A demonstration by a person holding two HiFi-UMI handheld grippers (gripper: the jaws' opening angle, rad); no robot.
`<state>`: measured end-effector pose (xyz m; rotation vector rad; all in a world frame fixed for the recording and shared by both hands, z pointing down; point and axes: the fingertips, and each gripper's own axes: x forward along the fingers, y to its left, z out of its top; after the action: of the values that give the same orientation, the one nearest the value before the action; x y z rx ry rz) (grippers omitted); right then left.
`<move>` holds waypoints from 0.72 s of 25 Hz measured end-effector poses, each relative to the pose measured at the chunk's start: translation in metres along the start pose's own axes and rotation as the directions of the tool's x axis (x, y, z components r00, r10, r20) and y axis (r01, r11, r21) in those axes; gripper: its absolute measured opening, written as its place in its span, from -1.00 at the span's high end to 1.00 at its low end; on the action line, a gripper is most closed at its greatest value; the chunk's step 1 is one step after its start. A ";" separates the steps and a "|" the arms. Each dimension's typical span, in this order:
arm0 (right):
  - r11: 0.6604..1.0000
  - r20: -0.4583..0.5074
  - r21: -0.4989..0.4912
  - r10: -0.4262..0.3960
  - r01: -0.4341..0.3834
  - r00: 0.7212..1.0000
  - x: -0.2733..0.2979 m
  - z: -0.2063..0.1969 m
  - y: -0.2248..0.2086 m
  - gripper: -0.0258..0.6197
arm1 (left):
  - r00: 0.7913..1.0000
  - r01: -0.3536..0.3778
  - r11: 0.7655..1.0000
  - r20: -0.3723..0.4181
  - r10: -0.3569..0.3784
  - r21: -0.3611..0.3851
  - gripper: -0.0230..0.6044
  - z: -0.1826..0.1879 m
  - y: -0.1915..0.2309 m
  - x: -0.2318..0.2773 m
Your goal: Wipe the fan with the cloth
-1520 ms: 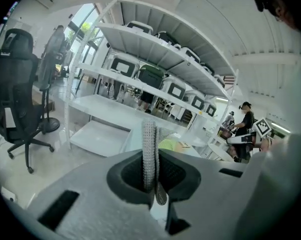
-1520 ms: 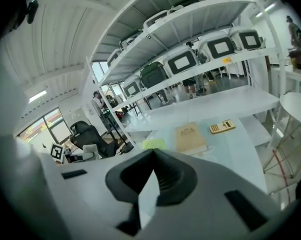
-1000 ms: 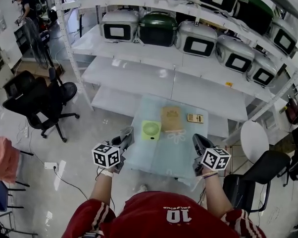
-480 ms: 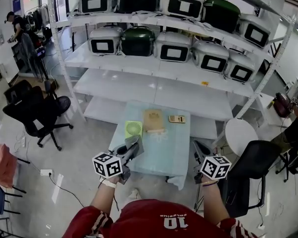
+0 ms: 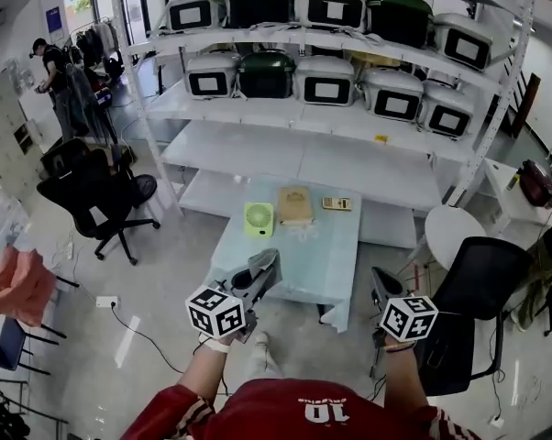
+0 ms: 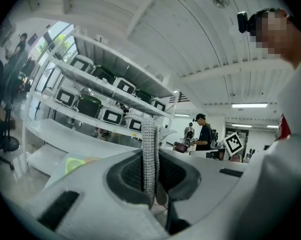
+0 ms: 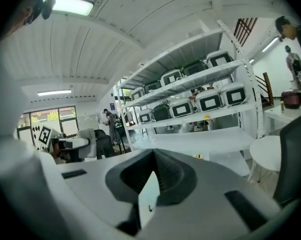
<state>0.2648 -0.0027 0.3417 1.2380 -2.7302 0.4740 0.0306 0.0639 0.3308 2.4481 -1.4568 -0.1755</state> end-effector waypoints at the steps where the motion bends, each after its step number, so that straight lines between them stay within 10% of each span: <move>1: 1.000 0.004 -0.006 0.005 -0.005 1.000 -0.009 -0.004 0.003 0.90 | 1.000 -0.010 1.000 0.007 0.010 0.025 0.83 0.002 -0.008 -0.008; 18: 0.989 0.238 -0.146 0.066 -0.031 0.969 -0.113 0.037 0.053 0.90 | 0.976 -0.156 0.969 0.180 0.122 0.191 0.83 0.048 -0.060 -0.105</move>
<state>0.3012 0.0988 0.2692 1.2712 -2.9396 0.1364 0.0182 0.1741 0.2623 2.5284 -1.7949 -0.2166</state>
